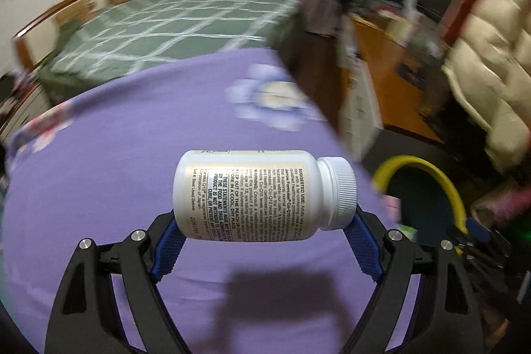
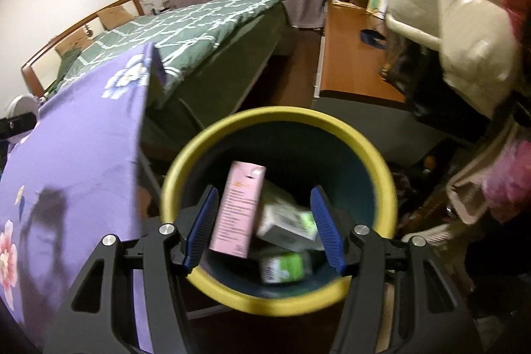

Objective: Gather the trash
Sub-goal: 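Carry the white bottle over the bin and open the left gripper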

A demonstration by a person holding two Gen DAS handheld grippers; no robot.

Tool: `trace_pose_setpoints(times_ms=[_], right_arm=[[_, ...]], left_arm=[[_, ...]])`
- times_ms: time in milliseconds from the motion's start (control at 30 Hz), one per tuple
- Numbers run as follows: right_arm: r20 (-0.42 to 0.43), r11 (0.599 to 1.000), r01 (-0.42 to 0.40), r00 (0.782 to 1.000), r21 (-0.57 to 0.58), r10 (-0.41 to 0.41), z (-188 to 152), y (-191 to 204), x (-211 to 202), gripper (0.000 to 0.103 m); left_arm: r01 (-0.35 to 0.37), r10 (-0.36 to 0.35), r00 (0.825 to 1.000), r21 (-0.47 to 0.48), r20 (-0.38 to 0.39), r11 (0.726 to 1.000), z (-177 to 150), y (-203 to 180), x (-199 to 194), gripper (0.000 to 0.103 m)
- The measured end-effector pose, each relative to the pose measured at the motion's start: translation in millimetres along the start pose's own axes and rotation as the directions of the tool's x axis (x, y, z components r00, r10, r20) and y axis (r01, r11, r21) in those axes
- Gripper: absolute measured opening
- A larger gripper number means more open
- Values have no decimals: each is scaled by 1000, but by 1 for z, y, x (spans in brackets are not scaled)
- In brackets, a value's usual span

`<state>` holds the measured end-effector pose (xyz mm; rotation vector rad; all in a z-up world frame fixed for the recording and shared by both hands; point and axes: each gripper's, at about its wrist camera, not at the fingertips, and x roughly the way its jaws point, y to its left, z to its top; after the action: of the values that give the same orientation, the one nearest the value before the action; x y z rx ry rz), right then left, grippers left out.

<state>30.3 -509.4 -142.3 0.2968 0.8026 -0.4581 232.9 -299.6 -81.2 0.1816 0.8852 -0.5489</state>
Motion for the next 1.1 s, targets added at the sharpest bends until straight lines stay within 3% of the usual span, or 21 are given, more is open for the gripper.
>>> trace_pose_setpoints(times_ms=[267, 567, 700, 833, 1100], right_arm=[[9, 998, 53, 999, 35, -53, -21, -44, -19, 55], [15, 996, 61, 998, 63, -62, -28, -69, -27, 56], [10, 996, 56, 998, 65, -57, -29, -70, -27, 56], [12, 997, 50, 999, 55, -51, -28, -64, -30, 56], [29, 1000, 11, 1000, -2, -11, -26, -36, -41, 60]], left_arm=[[138, -125, 988, 175, -85, 975, -5, -135, 31, 84], [188, -141, 971, 249, -193, 950, -16, -204, 75, 84], [187, -135, 968, 249, -211, 950, -17, -209, 85, 92], [183, -142, 974, 236, -179, 954, -15, -197, 69, 96], [93, -92, 996, 175, -13, 980, -25, -127, -11, 98]])
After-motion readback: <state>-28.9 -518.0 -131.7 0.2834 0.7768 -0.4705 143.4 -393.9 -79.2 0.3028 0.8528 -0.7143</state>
